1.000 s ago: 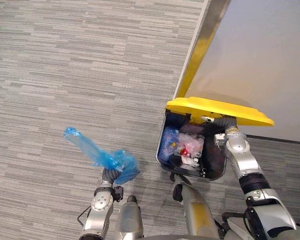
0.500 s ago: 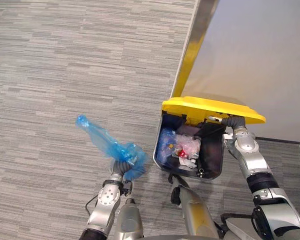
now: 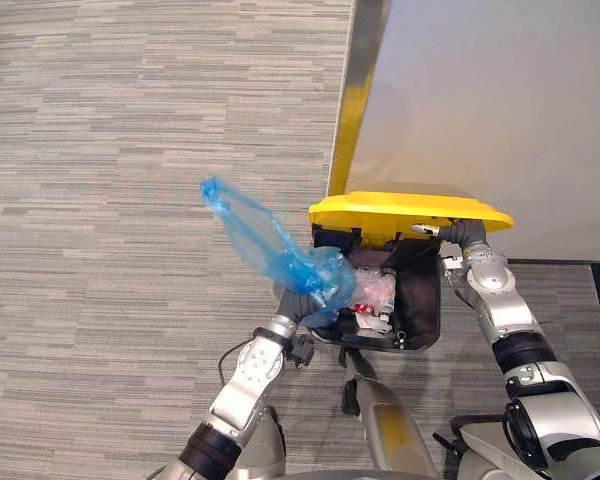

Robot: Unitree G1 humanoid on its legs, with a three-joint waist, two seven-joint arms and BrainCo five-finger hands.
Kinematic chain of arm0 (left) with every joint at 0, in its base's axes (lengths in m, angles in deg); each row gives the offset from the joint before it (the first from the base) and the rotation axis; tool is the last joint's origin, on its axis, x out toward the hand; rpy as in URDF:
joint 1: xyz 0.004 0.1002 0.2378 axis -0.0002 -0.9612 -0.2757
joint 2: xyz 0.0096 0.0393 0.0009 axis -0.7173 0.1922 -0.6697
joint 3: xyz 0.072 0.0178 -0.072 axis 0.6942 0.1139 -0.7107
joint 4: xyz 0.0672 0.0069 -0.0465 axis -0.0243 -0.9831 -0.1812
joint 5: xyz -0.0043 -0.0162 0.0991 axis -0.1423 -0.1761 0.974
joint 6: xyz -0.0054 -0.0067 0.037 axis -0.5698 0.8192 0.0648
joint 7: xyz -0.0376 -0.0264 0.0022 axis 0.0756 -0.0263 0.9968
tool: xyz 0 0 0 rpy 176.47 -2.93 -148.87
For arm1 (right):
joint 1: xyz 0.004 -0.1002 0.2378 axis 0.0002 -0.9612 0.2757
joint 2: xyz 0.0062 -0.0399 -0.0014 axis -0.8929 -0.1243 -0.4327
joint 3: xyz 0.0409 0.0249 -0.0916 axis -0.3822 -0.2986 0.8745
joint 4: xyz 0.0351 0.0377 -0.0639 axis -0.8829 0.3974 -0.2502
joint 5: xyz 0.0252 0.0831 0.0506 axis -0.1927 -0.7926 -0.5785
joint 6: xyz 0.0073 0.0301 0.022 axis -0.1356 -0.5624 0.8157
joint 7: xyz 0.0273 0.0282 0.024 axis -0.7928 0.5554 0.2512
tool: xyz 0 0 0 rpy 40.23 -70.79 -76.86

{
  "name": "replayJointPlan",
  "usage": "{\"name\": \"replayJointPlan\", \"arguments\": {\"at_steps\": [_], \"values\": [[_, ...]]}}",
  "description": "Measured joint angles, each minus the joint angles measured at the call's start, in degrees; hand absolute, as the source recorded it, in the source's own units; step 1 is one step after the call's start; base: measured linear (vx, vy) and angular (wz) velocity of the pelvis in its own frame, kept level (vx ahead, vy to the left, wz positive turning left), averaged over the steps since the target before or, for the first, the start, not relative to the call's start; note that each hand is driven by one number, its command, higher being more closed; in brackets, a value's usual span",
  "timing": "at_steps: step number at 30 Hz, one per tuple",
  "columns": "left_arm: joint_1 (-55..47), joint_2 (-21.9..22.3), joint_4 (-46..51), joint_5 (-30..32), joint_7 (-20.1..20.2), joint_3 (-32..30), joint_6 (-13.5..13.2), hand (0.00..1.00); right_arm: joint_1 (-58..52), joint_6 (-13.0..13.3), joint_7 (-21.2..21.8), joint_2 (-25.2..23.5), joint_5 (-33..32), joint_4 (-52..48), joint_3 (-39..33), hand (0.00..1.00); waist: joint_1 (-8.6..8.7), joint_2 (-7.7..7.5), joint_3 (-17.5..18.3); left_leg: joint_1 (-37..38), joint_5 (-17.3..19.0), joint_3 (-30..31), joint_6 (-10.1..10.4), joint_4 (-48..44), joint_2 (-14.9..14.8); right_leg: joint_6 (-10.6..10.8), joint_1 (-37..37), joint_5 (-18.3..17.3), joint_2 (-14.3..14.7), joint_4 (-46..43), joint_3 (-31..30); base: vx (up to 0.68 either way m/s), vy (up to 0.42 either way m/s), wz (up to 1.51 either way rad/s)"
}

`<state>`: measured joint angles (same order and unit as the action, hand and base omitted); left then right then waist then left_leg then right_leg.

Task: Gather rubbish on tea table into small bin, then transfer packed bag to large trash can.

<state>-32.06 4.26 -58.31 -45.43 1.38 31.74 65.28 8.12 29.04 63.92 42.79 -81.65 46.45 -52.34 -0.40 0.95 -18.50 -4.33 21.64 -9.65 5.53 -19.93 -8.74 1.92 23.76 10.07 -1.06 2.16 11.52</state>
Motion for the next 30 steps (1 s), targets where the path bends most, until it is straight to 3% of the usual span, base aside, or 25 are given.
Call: {"name": "replayJointPlan", "arguments": {"at_steps": [7,12,17,22,30], "values": [[12.2,0.1,-11.3,0.0,-1.5,0.8,0.2,1.0,7.8,-0.1,-0.1,2.3,0.0,0.1,2.0,0.0,2.63,-0.01,-4.5,-4.0,1.4,-0.2,-0.9,-4.3,0.9,1.0,2.4,0.7,-1.1,-0.2,-0.6,0.0,0.002,-0.02],[18.3,0.1,-16.0,0.2,-1.9,0.8,0.4,1.0,11.7,-0.1,-0.3,3.5,0.0,0.2,3.0,0.0,2.85,0.03,-6.8,-7.8,2.6,-1.4,-1.1,-7.3,0.9,0.5,5.6,2.0,-1.1,-0.2,-2.0,0.01,-0.007,-0.13],[26.3,1.1,-27.0,0.6,-2.8,0.8,1.4,1.0,17.7,-0.1,-0.9,4.3,0.0,0.6,6.4,0.0,3.84,0.2,-9.5,-13.1,4.4,-1.4,-1.5,-12.6,0.5,0.4,10.0,2.1,-1.1,-2.5,-2.4,0.01,-0.014,-0.06],[29.6,2.3,-33.1,2.6,-2.6,3.2,2.4,1.0,19.3,-0.1,-1.4,4.3,0.0,-2.4,8.2,0.0,3.86,0.22,-9.5,-19.6,6.9,-2.1,-2.0,-18.1,-0.6,0.4,15.9,2.2,-1.0,-4.9,-3.3,-0.01,-0.036,-0.12],[32.8,8.1,-37.0,7.2,-2.6,3.1,3.0,1.0,19.4,-0.2,-2.8,2.2,0.0,-13.2,10.8,0.0,3.0,0.3,-9.7,-26.3,9.0,-4.0,-1.4,-23.5,-3.4,-0.3,22.3,2.5,0.4,-7.1,-3.9,0.03,-0.046,-0.14]]}}
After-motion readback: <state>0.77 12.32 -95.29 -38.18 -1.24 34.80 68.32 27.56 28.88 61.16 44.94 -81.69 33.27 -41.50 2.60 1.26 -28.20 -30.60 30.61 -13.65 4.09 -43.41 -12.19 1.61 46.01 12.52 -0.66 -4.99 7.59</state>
